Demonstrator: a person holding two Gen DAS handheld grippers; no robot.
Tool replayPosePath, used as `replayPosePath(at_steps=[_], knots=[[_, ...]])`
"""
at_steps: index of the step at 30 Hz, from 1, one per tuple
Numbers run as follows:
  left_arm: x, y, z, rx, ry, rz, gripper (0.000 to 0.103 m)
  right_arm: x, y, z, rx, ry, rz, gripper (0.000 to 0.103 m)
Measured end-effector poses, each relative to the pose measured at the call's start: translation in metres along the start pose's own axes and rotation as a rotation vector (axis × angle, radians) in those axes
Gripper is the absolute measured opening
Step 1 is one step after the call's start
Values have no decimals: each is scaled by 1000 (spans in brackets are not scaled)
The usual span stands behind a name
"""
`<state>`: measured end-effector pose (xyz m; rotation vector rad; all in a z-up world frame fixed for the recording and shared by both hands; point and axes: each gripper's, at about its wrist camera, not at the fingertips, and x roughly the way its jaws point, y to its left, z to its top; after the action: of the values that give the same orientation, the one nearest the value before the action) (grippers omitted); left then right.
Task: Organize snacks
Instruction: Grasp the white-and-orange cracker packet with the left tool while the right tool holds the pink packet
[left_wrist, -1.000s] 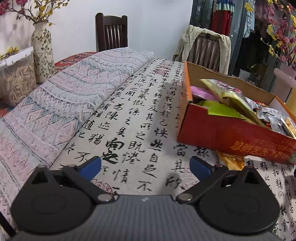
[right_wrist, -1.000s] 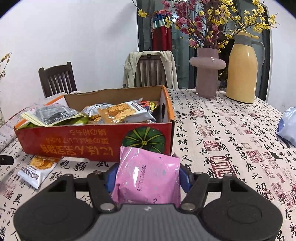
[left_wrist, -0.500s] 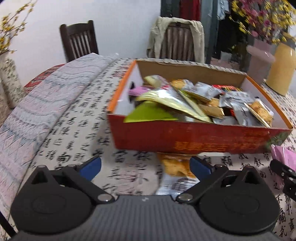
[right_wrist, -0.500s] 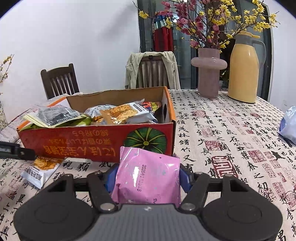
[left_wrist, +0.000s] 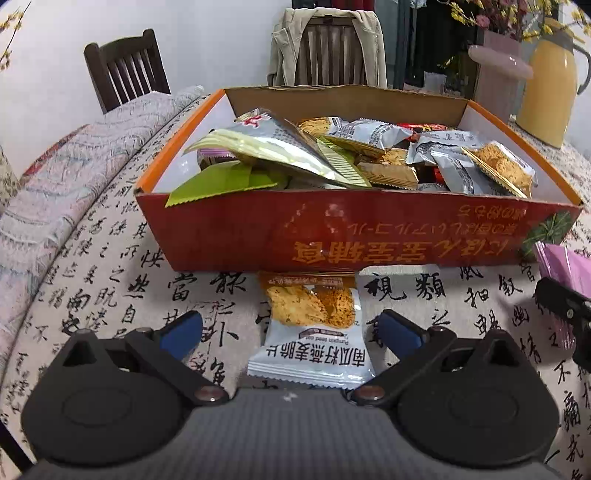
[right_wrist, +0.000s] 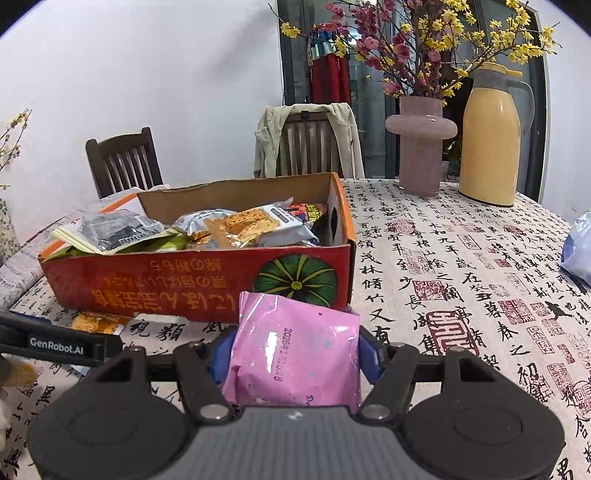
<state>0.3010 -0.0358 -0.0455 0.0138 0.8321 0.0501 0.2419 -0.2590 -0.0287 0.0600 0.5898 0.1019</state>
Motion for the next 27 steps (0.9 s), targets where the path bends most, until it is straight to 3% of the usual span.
replayPosePath(at_steps=[5, 14, 17, 19, 20, 27], knots=[[-1, 4, -5, -18, -39, -8, 103, 0, 0, 0, 0, 0, 0, 66], [-6, 5, -8, -4, -24, -16, 103, 0, 0, 0, 1, 2, 1, 66], [-13, 6, -12, 2, -39, -22, 92, 0, -1, 0, 0, 1, 2, 66], [-18, 7, -14, 0, -53, -24, 66, 1, -1, 0, -1, 1, 2, 66], [-21, 8, -14, 0, -60, -32, 58, 1, -1, 0, -1, 1, 2, 66], [-29, 7, -20, -3, -78, -72, 56, 0, -1, -1, -2, -10, 6, 66]])
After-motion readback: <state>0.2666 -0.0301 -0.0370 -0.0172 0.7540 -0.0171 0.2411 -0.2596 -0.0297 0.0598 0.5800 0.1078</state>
